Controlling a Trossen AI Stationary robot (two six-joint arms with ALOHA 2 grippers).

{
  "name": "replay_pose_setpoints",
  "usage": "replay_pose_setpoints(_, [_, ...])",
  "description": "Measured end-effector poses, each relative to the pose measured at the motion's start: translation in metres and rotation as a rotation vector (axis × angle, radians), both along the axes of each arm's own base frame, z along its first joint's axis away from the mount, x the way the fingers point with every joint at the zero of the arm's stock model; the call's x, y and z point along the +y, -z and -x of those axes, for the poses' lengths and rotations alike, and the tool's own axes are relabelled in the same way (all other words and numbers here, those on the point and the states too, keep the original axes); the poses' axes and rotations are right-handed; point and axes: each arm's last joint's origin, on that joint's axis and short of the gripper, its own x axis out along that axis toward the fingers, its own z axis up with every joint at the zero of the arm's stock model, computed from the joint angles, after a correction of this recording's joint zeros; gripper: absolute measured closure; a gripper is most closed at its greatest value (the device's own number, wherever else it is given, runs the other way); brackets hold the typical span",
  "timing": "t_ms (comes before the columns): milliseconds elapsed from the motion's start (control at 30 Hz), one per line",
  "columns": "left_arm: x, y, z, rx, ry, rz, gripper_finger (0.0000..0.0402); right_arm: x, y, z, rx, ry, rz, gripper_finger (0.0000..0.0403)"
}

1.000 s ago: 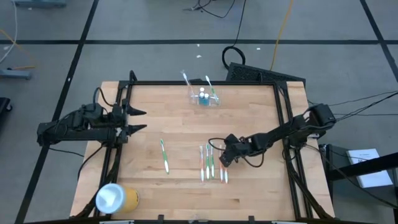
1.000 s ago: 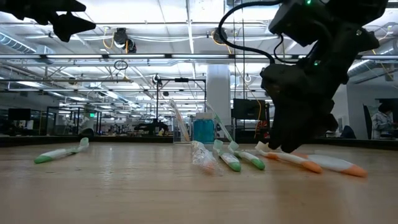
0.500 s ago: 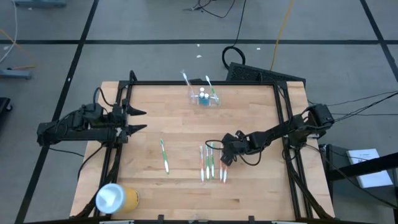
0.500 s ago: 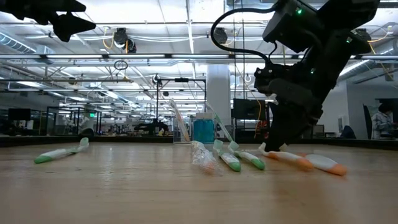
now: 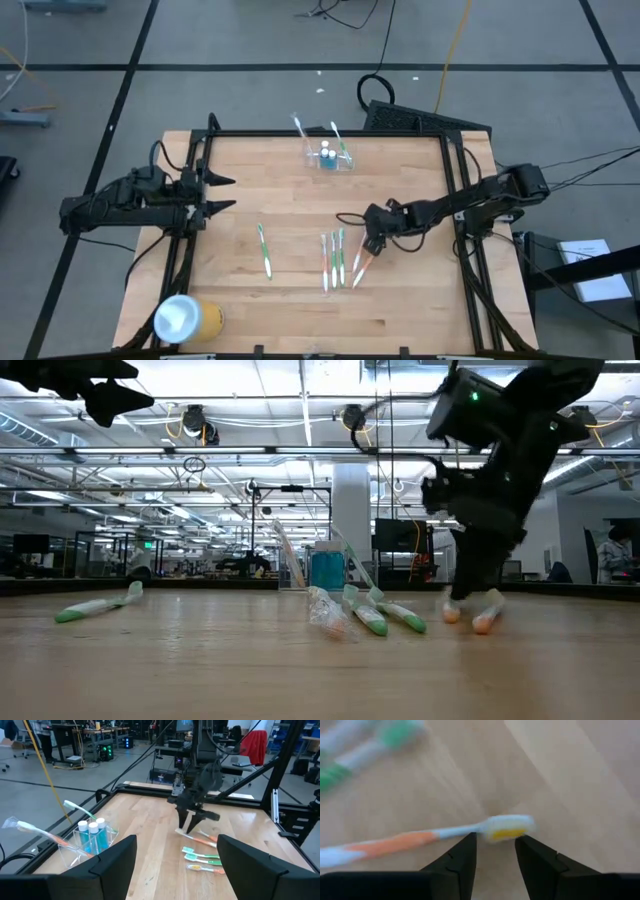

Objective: Pick & Place toothbrushing station
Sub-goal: Put the orange toothbrush into the transparent organizer

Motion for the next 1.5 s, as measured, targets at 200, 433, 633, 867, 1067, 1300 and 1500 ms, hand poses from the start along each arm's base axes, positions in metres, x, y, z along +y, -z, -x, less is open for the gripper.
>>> replay_pose_setpoints(200, [0.000,0.000,0.000,0.000,0.000,0.000,0.0117,-0.009,-0.014,-0.017,-0.170,-0.124,0.082,0.0273])
replay_pose_setpoints(433, [0.000,0.000,0.000,0.000,0.000,0.000,0.0117,-0.015,-0.016,-0.019,-0.211,-0.051,0.015,0.0267])
replay_pose_setpoints(633, [0.000,0.000,0.000,0.000,0.000,0.000,0.0117,-0.009,-0.026,-0.016,-0.239,-0.160,-0.170,0.0224])
replay_pose_setpoints(867, [0.000,0.000,0.000,0.001,0.000,0.001,0.0117,0.022,-0.034,-0.012,-0.251,-0.290,-0.428,0.0214])
replay_pose_setpoints(1067, [0.000,0.000,0.000,0.000,0.000,0.001,0.0117,0.049,-0.019,-0.006,-0.130,-0.305,-0.510,0.0224])
replay_pose_setpoints(1300, [0.000,0.000,0.000,0.001,0.000,0.001,0.0117,0.048,-0.010,0.004,-0.007,-0.172,-0.434,0.0227])
replay_pose_setpoints(1500, [0.000,0.000,0.000,0.000,0.000,0.001,0.0117,0.034,-0.002,0.011,0.049,-0.063,-0.307,0.0227])
